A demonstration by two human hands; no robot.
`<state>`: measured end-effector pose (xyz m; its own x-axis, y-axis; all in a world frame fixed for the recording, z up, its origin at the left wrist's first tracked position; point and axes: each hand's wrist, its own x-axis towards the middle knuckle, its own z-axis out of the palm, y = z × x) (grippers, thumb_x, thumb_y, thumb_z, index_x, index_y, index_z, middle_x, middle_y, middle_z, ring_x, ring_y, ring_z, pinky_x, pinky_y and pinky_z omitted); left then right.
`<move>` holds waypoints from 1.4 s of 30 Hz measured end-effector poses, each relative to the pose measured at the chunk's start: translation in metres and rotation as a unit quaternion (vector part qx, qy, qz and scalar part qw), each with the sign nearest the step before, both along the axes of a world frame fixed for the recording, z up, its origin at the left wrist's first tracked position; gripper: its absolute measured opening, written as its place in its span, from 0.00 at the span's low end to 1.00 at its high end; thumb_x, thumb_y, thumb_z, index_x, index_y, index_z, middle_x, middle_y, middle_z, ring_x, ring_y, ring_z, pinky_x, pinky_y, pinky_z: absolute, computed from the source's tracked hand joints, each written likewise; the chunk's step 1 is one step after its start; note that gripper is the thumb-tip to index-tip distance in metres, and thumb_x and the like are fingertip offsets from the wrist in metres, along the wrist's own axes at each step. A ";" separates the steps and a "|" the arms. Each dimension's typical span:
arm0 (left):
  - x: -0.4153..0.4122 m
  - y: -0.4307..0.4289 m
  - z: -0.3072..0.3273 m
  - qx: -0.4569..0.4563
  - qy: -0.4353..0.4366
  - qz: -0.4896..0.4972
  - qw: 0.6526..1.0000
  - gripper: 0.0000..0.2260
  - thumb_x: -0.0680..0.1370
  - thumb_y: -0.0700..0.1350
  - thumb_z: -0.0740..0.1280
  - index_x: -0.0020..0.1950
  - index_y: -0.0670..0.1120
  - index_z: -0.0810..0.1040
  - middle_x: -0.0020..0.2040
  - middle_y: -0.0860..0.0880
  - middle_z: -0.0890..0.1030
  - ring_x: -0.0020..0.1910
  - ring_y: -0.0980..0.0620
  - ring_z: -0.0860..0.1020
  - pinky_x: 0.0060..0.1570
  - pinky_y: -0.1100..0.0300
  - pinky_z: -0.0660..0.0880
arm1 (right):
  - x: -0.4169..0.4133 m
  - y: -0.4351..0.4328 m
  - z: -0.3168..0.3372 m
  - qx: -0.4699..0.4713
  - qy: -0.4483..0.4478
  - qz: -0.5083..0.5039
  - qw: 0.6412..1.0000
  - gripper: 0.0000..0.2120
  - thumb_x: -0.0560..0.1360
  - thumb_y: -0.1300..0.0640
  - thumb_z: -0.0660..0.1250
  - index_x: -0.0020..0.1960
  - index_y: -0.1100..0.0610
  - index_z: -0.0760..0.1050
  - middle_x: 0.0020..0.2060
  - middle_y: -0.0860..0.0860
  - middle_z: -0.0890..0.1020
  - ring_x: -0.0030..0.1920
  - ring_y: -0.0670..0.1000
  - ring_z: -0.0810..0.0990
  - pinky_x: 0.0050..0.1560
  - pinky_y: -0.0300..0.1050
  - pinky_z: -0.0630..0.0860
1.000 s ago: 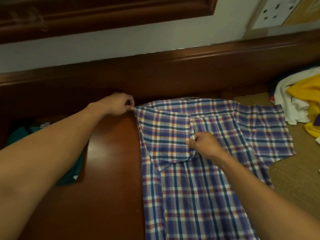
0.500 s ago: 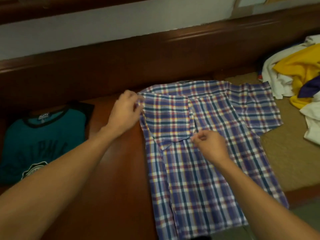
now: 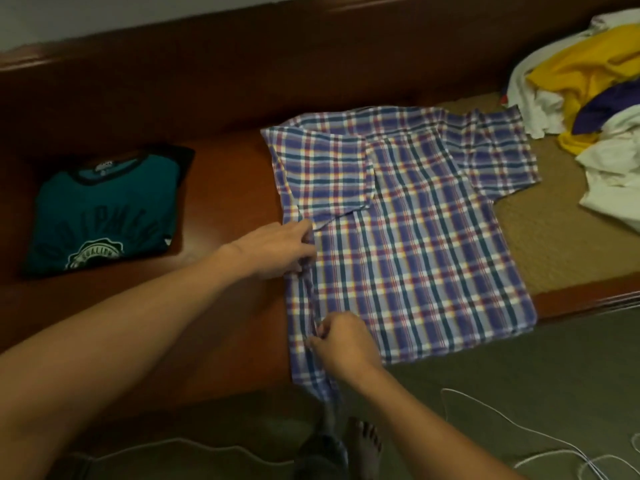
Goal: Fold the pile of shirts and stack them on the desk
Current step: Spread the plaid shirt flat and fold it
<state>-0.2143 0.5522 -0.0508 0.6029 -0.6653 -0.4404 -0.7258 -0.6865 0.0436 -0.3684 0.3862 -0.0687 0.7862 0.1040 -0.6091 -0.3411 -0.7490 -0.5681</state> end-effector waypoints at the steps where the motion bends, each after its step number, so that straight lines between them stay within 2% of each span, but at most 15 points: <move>1: -0.001 -0.002 -0.001 -0.004 -0.003 -0.002 1.000 0.10 0.80 0.49 0.69 0.60 0.56 0.74 0.65 0.50 0.66 0.52 0.53 0.67 0.47 0.57 0.69 | 0.000 -0.001 -0.001 0.013 -0.004 -0.006 1.000 0.06 0.78 0.50 0.70 0.44 0.48 0.76 0.44 0.47 0.80 0.42 0.46 0.80 0.47 0.48 0.82; 3: -0.003 -0.005 -0.003 -0.009 0.003 -0.013 1.000 0.10 0.80 0.49 0.69 0.60 0.57 0.74 0.69 0.51 0.64 0.58 0.50 0.70 0.51 0.54 0.73 | 0.001 -0.005 0.002 0.052 -0.004 -0.035 0.998 0.06 0.79 0.53 0.69 0.45 0.50 0.75 0.41 0.48 0.79 0.40 0.46 0.79 0.43 0.45 0.80; 6: -0.003 -0.007 -0.007 -0.028 -0.011 -0.016 0.999 0.07 0.79 0.47 0.70 0.55 0.56 0.76 0.64 0.52 0.68 0.54 0.51 0.71 0.48 0.54 0.73 | -0.003 -0.015 0.005 0.105 0.028 -0.099 0.989 0.05 0.79 0.54 0.70 0.47 0.51 0.74 0.40 0.48 0.79 0.38 0.44 0.78 0.32 0.36 0.71; 9: -0.004 -0.005 -0.008 -0.067 -0.007 0.050 0.996 0.08 0.80 0.45 0.69 0.52 0.56 0.73 0.61 0.52 0.68 0.50 0.53 0.72 0.45 0.57 0.75 | -0.020 -0.027 0.002 0.074 0.065 -0.043 0.994 0.06 0.79 0.54 0.70 0.44 0.52 0.76 0.37 0.48 0.80 0.34 0.42 0.78 0.29 0.32 0.69; 14: -0.008 -0.014 0.000 -0.136 -0.017 0.106 0.985 0.04 0.82 0.46 0.66 0.53 0.55 0.74 0.62 0.51 0.65 0.46 0.56 0.75 0.44 0.58 0.79 | -0.043 -0.050 0.005 0.113 0.020 -0.152 0.982 0.09 0.78 0.54 0.72 0.40 0.56 0.79 0.33 0.54 0.82 0.32 0.48 0.80 0.36 0.46 0.77; 16: -0.012 -0.018 -0.001 -0.163 -0.014 0.119 0.979 0.05 0.82 0.45 0.66 0.58 0.53 0.74 0.64 0.50 0.65 0.48 0.55 0.75 0.46 0.59 0.79 | -0.049 -0.059 0.002 0.061 0.003 -0.155 0.986 0.10 0.78 0.53 0.72 0.39 0.55 0.78 0.31 0.53 0.81 0.30 0.47 0.77 0.33 0.44 0.75; 19: -0.022 -0.018 -0.017 -0.161 -0.046 0.147 0.975 0.17 0.81 0.47 0.69 0.68 0.51 0.72 0.71 0.47 0.62 0.58 0.48 0.75 0.57 0.54 0.78 | -0.055 -0.065 -0.004 -0.043 -0.005 -0.109 0.993 0.09 0.78 0.51 0.71 0.40 0.50 0.78 0.34 0.46 0.81 0.35 0.44 0.79 0.35 0.42 0.73; 21: -0.028 -0.013 -0.032 -0.138 -0.095 0.180 0.969 0.25 0.79 0.53 0.71 0.74 0.49 0.69 0.75 0.43 0.62 0.69 0.42 0.70 0.68 0.48 0.72 | -0.054 -0.068 -0.004 -0.074 -0.022 -0.109 0.991 0.07 0.79 0.49 0.70 0.43 0.48 0.78 0.37 0.43 0.80 0.38 0.43 0.78 0.36 0.43 0.73; 23: -0.033 -0.007 -0.042 -0.125 -0.094 0.214 0.964 0.29 0.81 0.56 0.67 0.78 0.47 0.64 0.79 0.42 0.59 0.76 0.39 0.61 0.75 0.44 0.64 | -0.050 -0.071 -0.002 -0.081 -0.037 -0.106 0.990 0.06 0.79 0.48 0.69 0.45 0.48 0.79 0.39 0.42 0.81 0.40 0.44 0.79 0.38 0.45 0.75; 26: -0.036 -0.006 -0.052 -0.107 -0.029 0.226 0.968 0.26 0.85 0.55 0.58 0.82 0.51 0.56 0.83 0.48 0.50 0.82 0.46 0.50 0.78 0.41 0.53 | -0.042 -0.079 0.001 -0.057 -0.066 -0.125 0.988 0.03 0.79 0.50 0.69 0.48 0.48 0.81 0.42 0.43 0.82 0.44 0.46 0.81 0.47 0.50 0.82; 29: -0.033 -0.006 -0.048 -0.125 0.035 0.261 0.956 0.24 0.87 0.51 0.53 0.83 0.53 0.52 0.84 0.52 0.47 0.82 0.51 0.46 0.78 0.39 0.49 | -0.025 -0.089 0.006 -0.010 -0.106 -0.149 0.983 0.11 0.80 0.51 0.69 0.62 0.50 0.80 0.50 0.47 0.84 0.49 0.45 0.80 0.54 0.46 0.80; 32: -0.026 -0.004 -0.037 -0.221 0.048 0.319 0.921 0.22 0.87 0.46 0.57 0.81 0.50 0.59 0.81 0.48 0.61 0.79 0.46 0.60 0.76 0.43 0.60 | -0.001 -0.099 0.014 0.011 -0.149 -0.153 0.977 0.15 0.81 0.52 0.68 0.66 0.51 0.78 0.57 0.47 0.83 0.54 0.44 0.79 0.55 0.41 0.76; 36: -0.009 0.004 -0.024 -0.311 -0.054 0.396 0.863 0.17 0.83 0.41 0.65 0.72 0.44 0.73 0.70 0.44 0.75 0.69 0.45 0.73 0.66 0.59 0.67 | 0.044 -0.105 0.024 0.046 -0.153 -0.166 0.973 0.14 0.81 0.51 0.67 0.66 0.50 0.78 0.56 0.46 0.81 0.51 0.44 0.77 0.53 0.43 0.76; 40: 0.030 0.021 -0.018 -0.346 -0.075 0.521 0.777 0.15 0.80 0.44 0.70 0.67 0.47 0.78 0.65 0.46 0.79 0.65 0.46 0.76 0.63 0.52 0.74 | 0.103 -0.098 0.029 0.070 -0.155 -0.184 0.968 0.16 0.82 0.50 0.67 0.68 0.50 0.76 0.53 0.43 0.78 0.49 0.48 0.80 0.50 0.50 0.80; 42: 0.055 0.028 -0.014 -0.378 -0.050 0.576 0.723 0.16 0.80 0.45 0.71 0.67 0.47 0.77 0.65 0.47 0.79 0.64 0.47 0.76 0.62 0.50 0.76 | 0.136 -0.091 0.028 0.067 -0.160 -0.193 0.966 0.15 0.82 0.50 0.67 0.68 0.49 0.76 0.53 0.44 0.77 0.44 0.47 0.81 0.41 0.46 0.80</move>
